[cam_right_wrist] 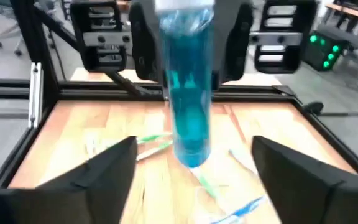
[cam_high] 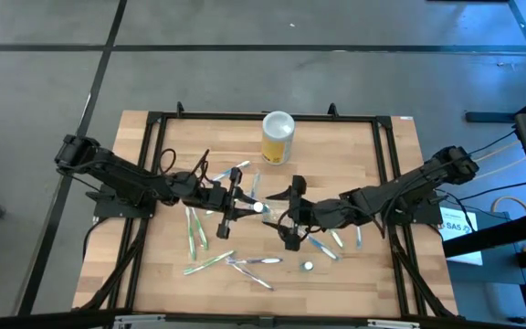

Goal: Pick & Place toothbrushing station
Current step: Put the blue mouthwash into the transparent organizer

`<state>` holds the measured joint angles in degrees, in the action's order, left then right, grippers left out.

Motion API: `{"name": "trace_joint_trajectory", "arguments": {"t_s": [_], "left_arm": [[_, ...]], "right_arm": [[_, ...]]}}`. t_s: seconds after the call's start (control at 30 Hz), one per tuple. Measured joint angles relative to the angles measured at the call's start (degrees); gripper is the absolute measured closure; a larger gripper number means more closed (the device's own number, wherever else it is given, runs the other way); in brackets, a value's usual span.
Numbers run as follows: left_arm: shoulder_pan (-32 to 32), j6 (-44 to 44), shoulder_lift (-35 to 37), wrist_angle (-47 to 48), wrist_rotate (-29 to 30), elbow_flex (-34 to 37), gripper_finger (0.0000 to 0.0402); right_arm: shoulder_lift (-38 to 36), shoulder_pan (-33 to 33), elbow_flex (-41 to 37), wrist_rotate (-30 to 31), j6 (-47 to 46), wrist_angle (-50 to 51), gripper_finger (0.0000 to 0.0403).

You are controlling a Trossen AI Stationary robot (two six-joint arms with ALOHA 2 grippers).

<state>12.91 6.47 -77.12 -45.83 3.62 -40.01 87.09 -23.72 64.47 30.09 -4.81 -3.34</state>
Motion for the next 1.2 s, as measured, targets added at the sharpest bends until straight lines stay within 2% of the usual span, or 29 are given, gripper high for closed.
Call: {"name": "trace_joint_trajectory", "arguments": {"t_s": [0.07, 0.17, 0.4, 0.57, 0.8, 1.0, 1.2], "left_arm": [[0.0, -0.7, 1.2, 4.1, 1.1, 0.0, 0.0344], [0.0, -2.7, 3.4, 11.3, 1.7, 0.0, 0.0344], [-0.4, -8.8, 7.0, 24.7, 5.7, 0.0, 0.0344], [-0.8, -10.3, 6.5, 26.2, 5.5, 0.0, 0.0344], [-0.7, -8.9, 4.1, 29.6, 5.4, -2.1, 0.0344], [-0.6, -7.7, 3.7, 31.0, 5.4, -3.7, 0.0344], [-0.6, -7.2, 3.7, 32.5, 5.4, -4.9, 0.0344]], "right_arm": [[-0.4, -0.6, 0.0, 1.7, -0.8, 1.4, 0.0058], [-0.9, -1.5, 0.0, 3.0, -0.8, 1.9, 0.0043], [-2.6, -2.7, 0.0, 4.0, -0.5, 1.7, 0.0072], [-2.6, -1.3, 0.0, 3.4, -0.6, 1.7, 0.0103], [-2.4, 1.2, 0.0, -2.4, -1.1, 1.7, 0.0129], [-2.4, 2.1, 0.0, -4.2, -2.2, 2.2, 0.0133], [-2.3, 2.4, 0.0, -4.2, -2.3, 2.6, 0.0118]]}}
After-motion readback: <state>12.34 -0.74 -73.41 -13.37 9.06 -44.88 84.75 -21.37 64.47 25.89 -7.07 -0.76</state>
